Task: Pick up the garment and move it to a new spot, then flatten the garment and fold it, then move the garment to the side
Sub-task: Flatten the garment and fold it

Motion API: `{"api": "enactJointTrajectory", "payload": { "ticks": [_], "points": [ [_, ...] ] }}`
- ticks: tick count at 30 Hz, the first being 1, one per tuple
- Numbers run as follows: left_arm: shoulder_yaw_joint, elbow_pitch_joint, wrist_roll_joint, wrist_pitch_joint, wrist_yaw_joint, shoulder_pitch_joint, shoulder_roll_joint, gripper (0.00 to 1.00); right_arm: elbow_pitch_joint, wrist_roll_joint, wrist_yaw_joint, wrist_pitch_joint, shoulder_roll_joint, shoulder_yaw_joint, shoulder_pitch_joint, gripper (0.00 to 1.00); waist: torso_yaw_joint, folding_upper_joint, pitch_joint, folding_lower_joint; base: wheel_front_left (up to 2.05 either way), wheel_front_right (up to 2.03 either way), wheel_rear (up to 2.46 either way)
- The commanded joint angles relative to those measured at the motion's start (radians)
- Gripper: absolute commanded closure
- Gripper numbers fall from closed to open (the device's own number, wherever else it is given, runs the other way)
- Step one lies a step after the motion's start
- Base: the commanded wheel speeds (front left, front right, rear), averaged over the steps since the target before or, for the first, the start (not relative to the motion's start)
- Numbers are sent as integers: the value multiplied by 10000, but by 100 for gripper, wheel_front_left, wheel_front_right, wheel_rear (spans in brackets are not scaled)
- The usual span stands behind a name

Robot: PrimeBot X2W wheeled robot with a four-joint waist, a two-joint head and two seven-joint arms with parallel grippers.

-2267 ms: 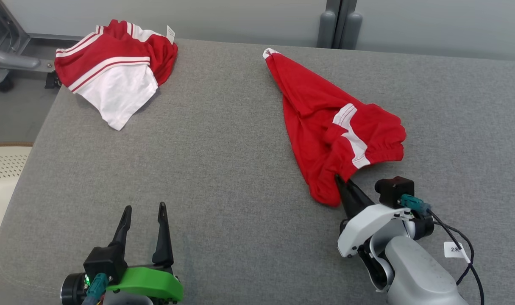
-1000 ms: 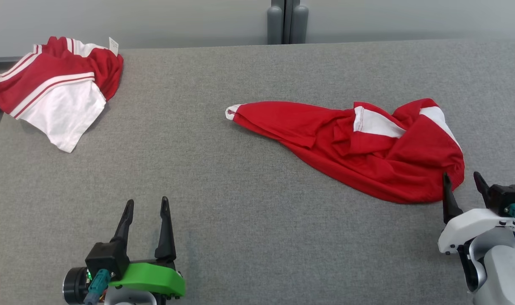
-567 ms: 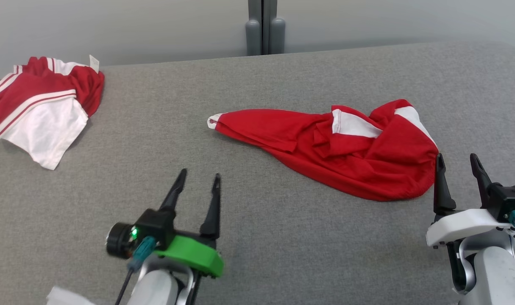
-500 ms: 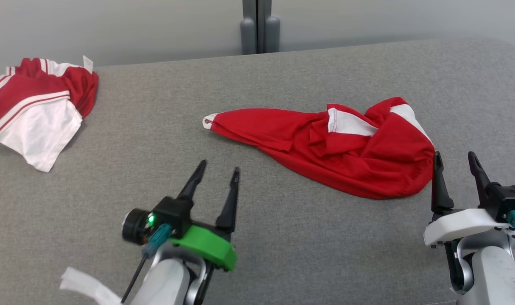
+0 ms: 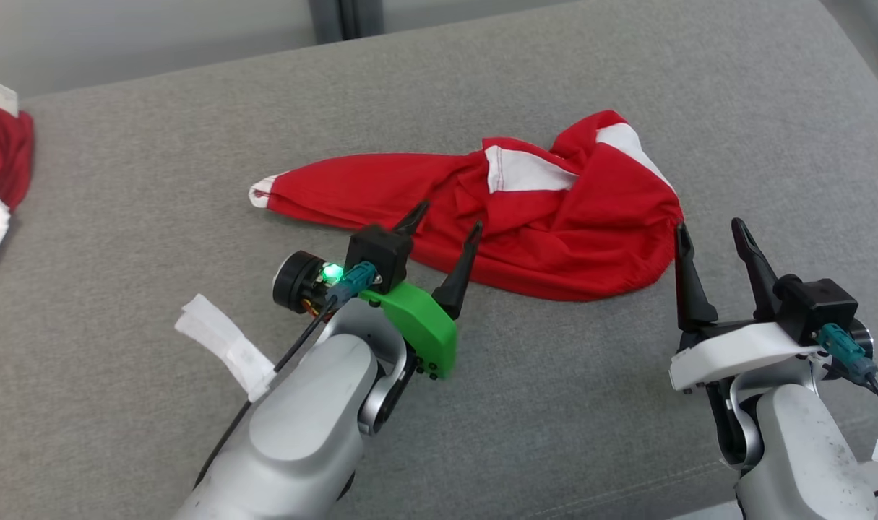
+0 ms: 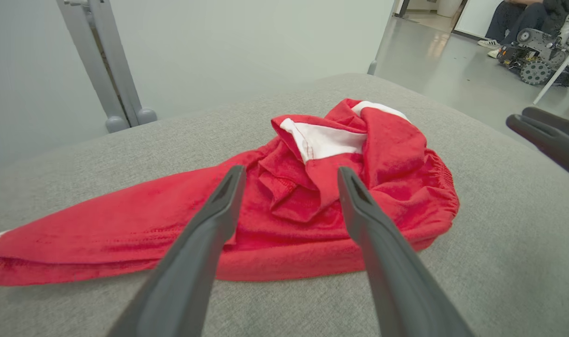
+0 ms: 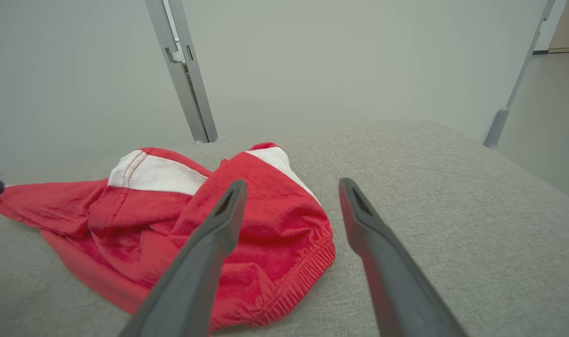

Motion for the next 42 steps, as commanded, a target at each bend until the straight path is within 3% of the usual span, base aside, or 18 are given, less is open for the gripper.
{"api": "enactJointTrajectory", "payload": {
  "ticks": [1, 12, 13, 14, 16, 18, 25, 30, 42],
  "points": [
    [-122, 201, -245, -83, 9, -342, 61, 0, 0, 112, -14, -29, -9, 49, -183, 0, -858, 0, 846, 0, 0, 0, 0],
    [-1134, 1461, -1392, -484, 121, -1320, 61, 3, -208, 353, -14, -30, -4, 74, -291, 0, -1485, 0, 1242, 0, 0, 0, 0],
    [-1174, 1521, -1475, -525, 133, -1361, 61, 10, -218, 371, -14, -30, -4, 56, -287, 0, -1497, 0, 1250, 0, 0, 0, 0],
    [-1239, 1598, -1561, -556, 147, -1428, 61, 38, -234, 371, -14, -30, -4, 45, -273, 0, -1506, 0, 1257, 0, 0, 0, 0],
    [-1272, 1632, -1656, -743, 243, -1587, 61, 75, -237, 380, -14, -30, -5, -2, -253, 0, -1510, 0, 1267, 0, 0, 0, 0],
    [-1256, 1594, -1794, -904, 322, -1654, 61, 100, -242, 393, -14, -30, -5, -65, -260, 0, -1482, 0, 1270, 0, 0, 0, 0],
    [-1087, 1020, -2010, -1150, 487, -1776, 58, 100, -252, 321, -14, -30, -7, -295, -128, 0, -1137, 0, 1043, 0, 0, 0, 0],
    [-256, -383, -1289, -1141, 720, -1444, 121, 100, -281, 192, -14, -32, -7, -493, -3, 0, -703, 0, 776, 0, 0, 0, 0],
    [846, -3510, -363, -1134, 1176, 1153, 1628, 100, -221, -48, -14, -30, -10, -714, 509, 0, 438, 0, 55, 0, 0, 0, 0]
  ]
}}
